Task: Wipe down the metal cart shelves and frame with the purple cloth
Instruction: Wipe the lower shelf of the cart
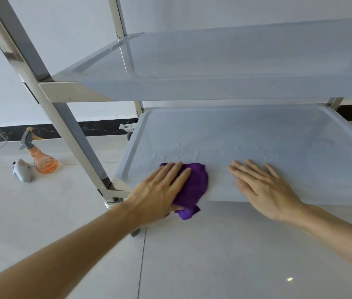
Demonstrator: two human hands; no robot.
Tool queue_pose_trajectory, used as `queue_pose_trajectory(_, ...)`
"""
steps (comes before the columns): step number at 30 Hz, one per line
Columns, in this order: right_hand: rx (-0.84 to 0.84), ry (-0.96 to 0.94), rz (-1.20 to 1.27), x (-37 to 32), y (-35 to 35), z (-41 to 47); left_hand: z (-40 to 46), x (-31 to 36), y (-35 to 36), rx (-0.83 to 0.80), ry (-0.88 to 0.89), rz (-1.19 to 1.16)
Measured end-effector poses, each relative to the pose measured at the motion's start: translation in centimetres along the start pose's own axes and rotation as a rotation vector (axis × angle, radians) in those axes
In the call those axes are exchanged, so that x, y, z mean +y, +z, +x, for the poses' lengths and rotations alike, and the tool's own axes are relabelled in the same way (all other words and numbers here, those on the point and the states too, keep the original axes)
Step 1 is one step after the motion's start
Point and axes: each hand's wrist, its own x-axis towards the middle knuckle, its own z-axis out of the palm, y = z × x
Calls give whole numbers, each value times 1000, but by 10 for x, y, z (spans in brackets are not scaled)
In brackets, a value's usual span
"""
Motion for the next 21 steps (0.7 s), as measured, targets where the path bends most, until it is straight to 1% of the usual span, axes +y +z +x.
queue_pose_trajectory(3,0,3,4,-1,0,0,-36,-38,4,10,-53,35)
queue_pose_trajectory(6,1,2,-8,-5,1,-1,-52,-50,10,-32,-125,-20)
queue_pose_trajectory(8,12,7,-9,-7,1,-1,-46,-42,14,-25,-145,-67)
queue_pose_trajectory(10,21,7,-7,-7,2,-2,-32,-26,15,20,-133,-107)
queue_pose_trajectory(13,15,5,17,-6,1,-1,-2,7,13,97,-105,-144)
queue_pose_trajectory(15,1,3,58,-5,-1,2,20,34,11,106,-96,-193)
queue_pose_trajectory(17,-16,9,182,-2,-5,5,42,56,8,70,-80,-251)
queue_pose_trajectory(18,-13,22,285,0,-8,6,51,63,5,41,-72,-280)
queue_pose_trajectory(20,46,86,516,5,-18,4,65,63,-1,-9,-55,-377)
queue_pose_trajectory(21,104,124,599,6,-23,3,67,57,-4,-35,-57,-466)
